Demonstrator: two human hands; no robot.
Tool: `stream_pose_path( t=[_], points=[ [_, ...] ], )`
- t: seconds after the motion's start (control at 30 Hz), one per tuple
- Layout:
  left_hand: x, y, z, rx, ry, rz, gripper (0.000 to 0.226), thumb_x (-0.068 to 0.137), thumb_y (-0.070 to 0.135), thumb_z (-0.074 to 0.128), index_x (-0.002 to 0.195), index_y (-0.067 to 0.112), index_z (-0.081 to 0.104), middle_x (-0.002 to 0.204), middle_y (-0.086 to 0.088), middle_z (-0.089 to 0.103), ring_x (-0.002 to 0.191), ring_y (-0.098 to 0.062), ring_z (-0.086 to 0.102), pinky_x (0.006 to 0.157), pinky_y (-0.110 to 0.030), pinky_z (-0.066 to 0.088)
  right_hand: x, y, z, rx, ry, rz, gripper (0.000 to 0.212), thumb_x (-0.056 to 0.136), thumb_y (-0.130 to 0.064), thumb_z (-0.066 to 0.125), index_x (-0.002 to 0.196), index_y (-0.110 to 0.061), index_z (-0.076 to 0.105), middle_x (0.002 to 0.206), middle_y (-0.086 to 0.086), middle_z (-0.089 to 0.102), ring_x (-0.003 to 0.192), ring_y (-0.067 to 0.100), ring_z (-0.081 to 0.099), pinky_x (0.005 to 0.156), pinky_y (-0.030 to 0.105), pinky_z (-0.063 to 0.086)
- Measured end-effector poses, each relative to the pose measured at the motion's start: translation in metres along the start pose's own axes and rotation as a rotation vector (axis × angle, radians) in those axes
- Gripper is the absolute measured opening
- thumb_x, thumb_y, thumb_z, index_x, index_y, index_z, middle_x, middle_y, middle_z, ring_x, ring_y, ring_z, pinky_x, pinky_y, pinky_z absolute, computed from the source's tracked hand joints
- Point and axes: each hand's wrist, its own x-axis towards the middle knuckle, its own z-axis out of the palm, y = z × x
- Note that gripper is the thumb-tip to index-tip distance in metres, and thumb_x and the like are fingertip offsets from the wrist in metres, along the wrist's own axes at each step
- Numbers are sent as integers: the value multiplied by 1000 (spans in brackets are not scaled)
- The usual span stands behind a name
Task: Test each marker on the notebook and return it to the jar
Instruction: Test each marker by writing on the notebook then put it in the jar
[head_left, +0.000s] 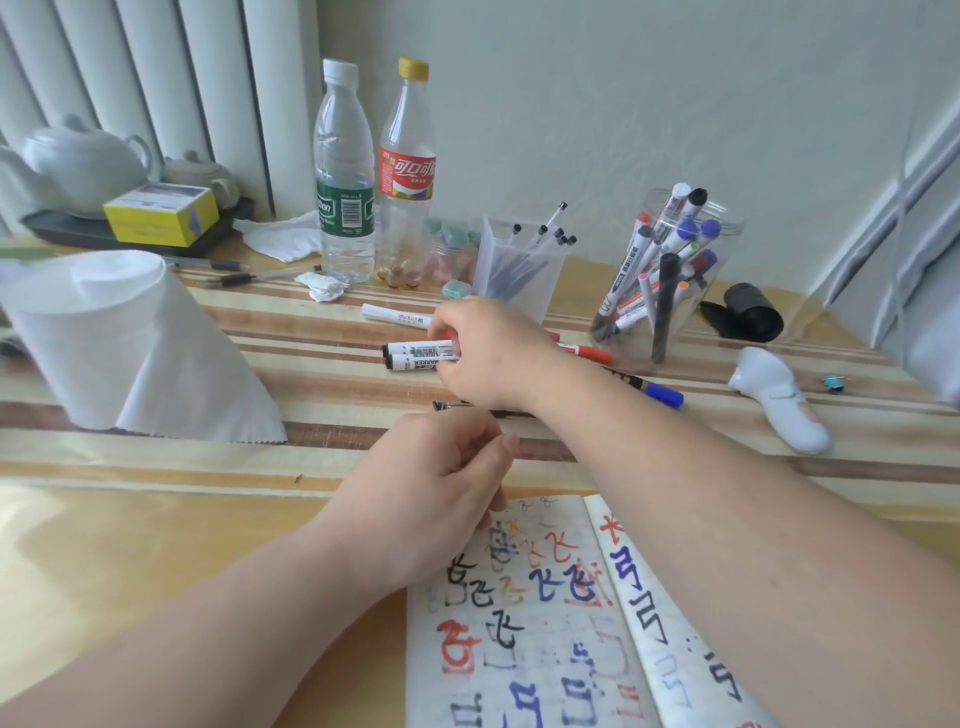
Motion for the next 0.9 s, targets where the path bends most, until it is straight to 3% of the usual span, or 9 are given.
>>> stream_pose_path(
  t=[0.13,0.27,0.4,0.53,0.63,0.77,0.83,0.9],
  points=[
    [0,0,0,22,0,21,31,103,39,51,79,23,63,70,10,73,61,-7,69,66,-39,59,10,-10,-6,-100,-128,72,26,83,-21,63,107,-29,65,100,-10,62,96,20,61,80,34,54],
    [1,-2,-1,33,5,32,32,102,39,52,78,23,63,70,11,72,63,-7,68,69,-40,59,18,-18,-9,-274,-203,49,20,80,-21,62,100,-24,64,92,-6,66,85,21,64,64,31,50],
    [1,-2,-1,29,2,32,31,103,39,52,78,23,63,70,12,73,63,-5,68,70,-41,59,19,-22,-6,-452,-113,-61,5,79,-23,60,78,-24,56,77,-5,60,65,18,56,51,28,37],
    [0,-1,-2,29,-1,30,32,103,40,52,78,23,63,70,11,73,62,-6,69,69,-40,60,13,-16,-6,-445,3,-67,22,84,-27,60,68,-23,47,70,-5,52,61,19,49,50,27,30],
    [0,-1,-2,35,2,26,34,102,42,52,77,22,63,69,8,73,61,-9,69,67,-40,60,-4,-8,-30,-235,209,-12,15,85,-31,59,74,-22,53,69,-9,52,63,16,51,51,27,29],
    [0,-4,-2,106,28,47,31,98,48,55,77,26,61,71,8,71,66,-10,69,66,-39,59,-67,7,-59,219,578,-111,15,90,-27,63,80,-24,53,61,-9,52,54,7,47,52,27,39],
    [-1,-4,-2,130,47,61,28,95,53,57,79,31,60,73,13,69,67,-5,66,64,-30,56,-105,13,-65,533,615,-62,16,92,-26,62,81,-20,53,60,-7,52,52,8,46,49,22,38],
    [-2,-3,-2,160,47,84,27,90,63,58,86,36,59,82,22,66,73,0,64,59,-16,48,-134,19,-63,923,548,96,15,90,-26,62,78,-17,58,57,-3,52,49,13,46,43,22,37]
  ],
)
